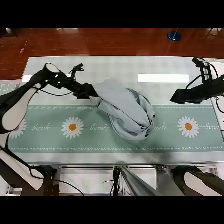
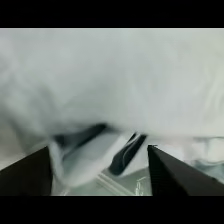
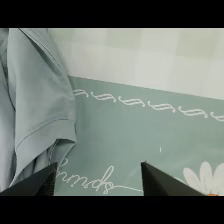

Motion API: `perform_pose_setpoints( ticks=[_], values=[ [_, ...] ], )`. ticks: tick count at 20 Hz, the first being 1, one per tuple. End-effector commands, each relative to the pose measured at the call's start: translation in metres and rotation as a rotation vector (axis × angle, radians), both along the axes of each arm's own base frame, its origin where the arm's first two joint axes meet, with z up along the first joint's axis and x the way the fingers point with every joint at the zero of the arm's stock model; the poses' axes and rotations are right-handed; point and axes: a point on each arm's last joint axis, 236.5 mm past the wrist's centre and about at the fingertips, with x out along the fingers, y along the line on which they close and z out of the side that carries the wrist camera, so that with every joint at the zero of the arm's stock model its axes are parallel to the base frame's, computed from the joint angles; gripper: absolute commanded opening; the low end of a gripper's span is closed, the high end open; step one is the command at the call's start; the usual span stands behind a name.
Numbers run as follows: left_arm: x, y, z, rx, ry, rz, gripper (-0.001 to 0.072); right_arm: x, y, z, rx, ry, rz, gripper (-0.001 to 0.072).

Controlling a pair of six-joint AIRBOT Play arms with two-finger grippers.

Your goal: Fold the shirts.

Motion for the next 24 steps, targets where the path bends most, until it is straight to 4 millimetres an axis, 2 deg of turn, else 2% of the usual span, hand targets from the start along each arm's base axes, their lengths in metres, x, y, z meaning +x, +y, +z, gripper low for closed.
perform_pose_setpoints(
  ticks=[1,2,6,10,12,13,15,18,21,24],
  values=[
    [0.003,-0.021,-0.003,0.013,-0.016,-0.045,0.0317,-0.002,0.001,0.0,0.005,0.007,-0.002,0.0592],
    [0.003,-0.023,-0.002,0.01,-0.02,-0.052,0.0033,-0.003,0.001,-0.001,0.005,0.014,0.001,0.0592],
    [-0.002,-0.014,0.016,-0.016,0.007,-0.094,0.0031,-0.009,-0.006,-0.004,-0.03,0.04,0.01,0.0591],
    [-0.003,0.009,0.054,-0.047,0.007,-0.128,0.003,-0.021,-0.034,-0.013,-0.126,0.102,-0.054,0.0592],
    [0.002,0.017,0.072,-0.048,-0.033,-0.109,0.003,-0.029,-0.033,-0.023,-0.062,0.136,-0.107,0.0601],
    [0.004,0.019,0.078,-0.048,-0.048,-0.104,0.003,-0.034,-0.023,-0.029,0.012,0.154,-0.125,0.0605],
    [0.004,0.02,0.082,-0.048,-0.057,-0.102,0.003,-0.037,0.009,-0.038,0.198,0.16,-0.142,0.0606],
    [0.002,0.015,0.08,-0.047,-0.048,-0.11,0.003,-0.034,0.07,-0.04,0.419,0.13,-0.115,0.0606],
    [-0.003,0.005,0.08,-0.048,-0.047,-0.133,0.003,-0.034,0.107,-0.06,0.4,0.104,-0.069,0.0606],
    [-0.006,0.0,0.08,-0.048,-0.046,-0.147,0.0031,-0.028,0.136,-0.084,0.39,0.129,-0.079,0.0599]
  ],
)
